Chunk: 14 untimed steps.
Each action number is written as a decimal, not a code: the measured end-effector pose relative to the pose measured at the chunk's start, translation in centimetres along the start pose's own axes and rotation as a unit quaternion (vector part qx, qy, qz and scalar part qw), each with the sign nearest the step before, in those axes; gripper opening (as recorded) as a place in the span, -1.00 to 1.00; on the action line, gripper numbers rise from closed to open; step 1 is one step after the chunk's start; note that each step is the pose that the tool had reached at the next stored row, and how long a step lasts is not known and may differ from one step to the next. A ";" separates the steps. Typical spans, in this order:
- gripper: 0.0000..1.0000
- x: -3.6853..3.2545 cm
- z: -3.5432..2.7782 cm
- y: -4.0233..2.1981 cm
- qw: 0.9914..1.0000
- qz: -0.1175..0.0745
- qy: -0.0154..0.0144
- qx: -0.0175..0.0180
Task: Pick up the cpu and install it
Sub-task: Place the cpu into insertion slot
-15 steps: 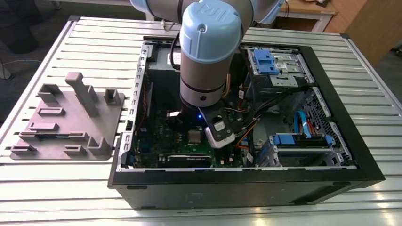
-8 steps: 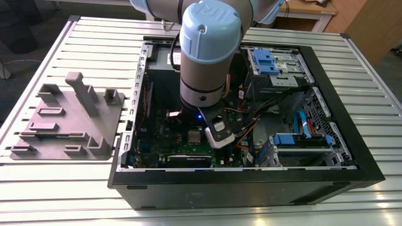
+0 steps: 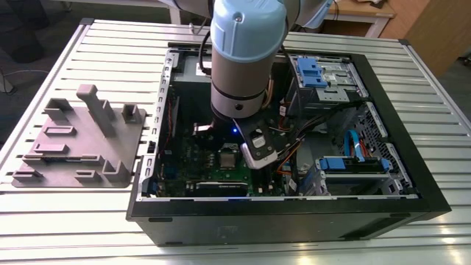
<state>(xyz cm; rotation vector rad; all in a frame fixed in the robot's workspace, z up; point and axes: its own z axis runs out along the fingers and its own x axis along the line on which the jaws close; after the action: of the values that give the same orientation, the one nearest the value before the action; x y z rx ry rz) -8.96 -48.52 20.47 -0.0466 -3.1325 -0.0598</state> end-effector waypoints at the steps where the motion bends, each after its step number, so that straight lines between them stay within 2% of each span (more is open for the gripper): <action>1: 0.09 0.00 -0.09 0.00 1.000 0.000 0.000 0.000; 8: 0.09 0.00 -0.10 0.00 1.000 0.000 0.000 0.000; 9: 0.06 0.00 -0.10 0.00 1.000 0.000 0.000 0.000; 10: -0.07 0.00 -0.10 0.00 1.000 0.000 0.000 0.000; 11: -0.07 0.00 -0.10 0.00 1.000 0.000 0.000 0.000; 13: -0.31 0.00 -0.10 0.00 1.000 0.000 0.000 0.000; 14: -0.31 0.00 -0.10 0.00 1.000 0.000 0.000 0.000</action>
<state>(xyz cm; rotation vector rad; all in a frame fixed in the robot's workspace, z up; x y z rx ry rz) -8.96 -48.52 20.57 -0.0466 -3.1325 -0.0599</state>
